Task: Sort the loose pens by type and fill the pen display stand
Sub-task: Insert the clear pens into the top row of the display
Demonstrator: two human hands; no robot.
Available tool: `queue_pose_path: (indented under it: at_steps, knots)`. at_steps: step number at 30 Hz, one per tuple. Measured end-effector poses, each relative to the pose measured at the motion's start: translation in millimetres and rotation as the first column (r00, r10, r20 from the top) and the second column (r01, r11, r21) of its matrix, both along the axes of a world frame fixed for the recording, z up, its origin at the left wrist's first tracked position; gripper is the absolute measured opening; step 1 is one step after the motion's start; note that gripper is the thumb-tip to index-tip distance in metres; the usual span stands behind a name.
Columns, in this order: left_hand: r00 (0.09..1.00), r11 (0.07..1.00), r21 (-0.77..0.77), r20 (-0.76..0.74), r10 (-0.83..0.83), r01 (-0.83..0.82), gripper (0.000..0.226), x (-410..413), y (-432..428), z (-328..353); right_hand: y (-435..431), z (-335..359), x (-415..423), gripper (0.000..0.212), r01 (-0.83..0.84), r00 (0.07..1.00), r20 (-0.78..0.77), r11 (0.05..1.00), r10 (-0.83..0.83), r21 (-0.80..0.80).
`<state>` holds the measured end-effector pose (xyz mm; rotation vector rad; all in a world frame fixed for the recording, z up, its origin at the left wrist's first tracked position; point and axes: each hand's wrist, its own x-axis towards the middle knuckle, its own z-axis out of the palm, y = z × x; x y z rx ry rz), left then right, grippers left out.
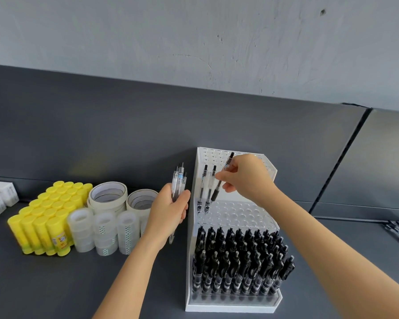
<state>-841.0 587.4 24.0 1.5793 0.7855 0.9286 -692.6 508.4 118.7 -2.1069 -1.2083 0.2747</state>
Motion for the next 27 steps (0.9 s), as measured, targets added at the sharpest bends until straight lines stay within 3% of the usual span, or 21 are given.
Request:
queue_pose_path:
  at_steps: [6, 16, 21, 24, 27]
  knots:
    - [1.000, 1.000, 0.002, 0.000, -0.001, 0.001, 0.007, -1.2, 0.3, 0.0, 2.1, 3.3, 4.7, 0.022, 0.020, 0.998, 0.066, 1.000, -0.019, -0.015]
    - [0.999, 0.999, -0.016, -0.028, -0.034, 0.034, 0.007, -1.4, 0.1, -1.7, 15.3, -27.2, 6.0, 0.027, -0.017, 0.987, 0.156, 0.984, 0.045, -0.178]
    - [0.998, 0.996, -0.069, 0.032, -0.049, 0.051, 0.007, -3.0, -1.0, 0.0, 14.7, -31.3, 9.4, 0.022, -0.028, 0.994, 0.103, 0.986, 0.046, -0.167]
    - [0.994, 0.995, -0.054, 0.068, -0.085, 0.088, 0.009, -3.6, -3.7, 5.9, 7.7, -32.1, 13.1, 0.031, -0.018, 0.998, 0.053, 0.976, 0.031, -0.219]
    - [0.989, 0.993, -0.029, 0.102, -0.110, 0.114, 0.008, -2.8, -4.9, 14.7, -3.6, -23.2, 9.7, 0.034, -0.015, 0.997, 0.070, 0.994, 0.023, -0.111]
